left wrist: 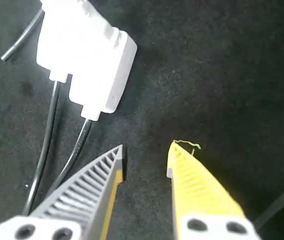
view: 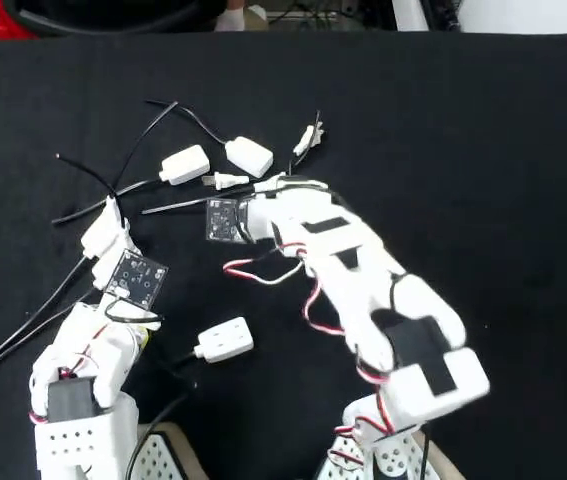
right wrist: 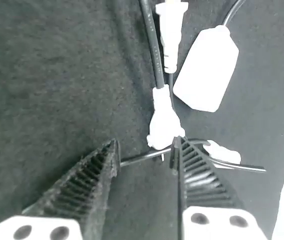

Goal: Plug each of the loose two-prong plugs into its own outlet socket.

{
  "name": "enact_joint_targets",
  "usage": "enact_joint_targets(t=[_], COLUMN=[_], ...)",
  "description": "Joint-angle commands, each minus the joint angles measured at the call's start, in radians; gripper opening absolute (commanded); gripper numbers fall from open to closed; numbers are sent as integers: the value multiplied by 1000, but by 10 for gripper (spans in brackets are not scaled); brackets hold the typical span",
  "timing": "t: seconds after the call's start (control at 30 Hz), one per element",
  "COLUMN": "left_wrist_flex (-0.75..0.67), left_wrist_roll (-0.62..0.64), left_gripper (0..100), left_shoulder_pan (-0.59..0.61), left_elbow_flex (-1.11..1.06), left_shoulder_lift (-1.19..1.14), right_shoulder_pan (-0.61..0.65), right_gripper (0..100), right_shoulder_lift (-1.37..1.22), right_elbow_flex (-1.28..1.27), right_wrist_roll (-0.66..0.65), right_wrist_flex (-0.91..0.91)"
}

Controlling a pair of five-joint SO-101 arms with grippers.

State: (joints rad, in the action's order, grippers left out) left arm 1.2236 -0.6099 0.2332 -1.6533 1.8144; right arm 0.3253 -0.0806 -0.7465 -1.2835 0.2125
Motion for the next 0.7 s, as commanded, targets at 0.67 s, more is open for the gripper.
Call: enact_joint_targets(t=[0.67], left_wrist_flex=[-20], left_wrist_roll=[-5], left_gripper=[152], left_shoulder_pan=[-7], left_elbow_flex=[7], left_shoulder_lift=[5], right_shoulder_pan=[-51], right_gripper=[171], right_shoulder_lift=[-285], right_elbow_flex=[315], right_wrist_roll=[5], right_wrist_flex=[-69])
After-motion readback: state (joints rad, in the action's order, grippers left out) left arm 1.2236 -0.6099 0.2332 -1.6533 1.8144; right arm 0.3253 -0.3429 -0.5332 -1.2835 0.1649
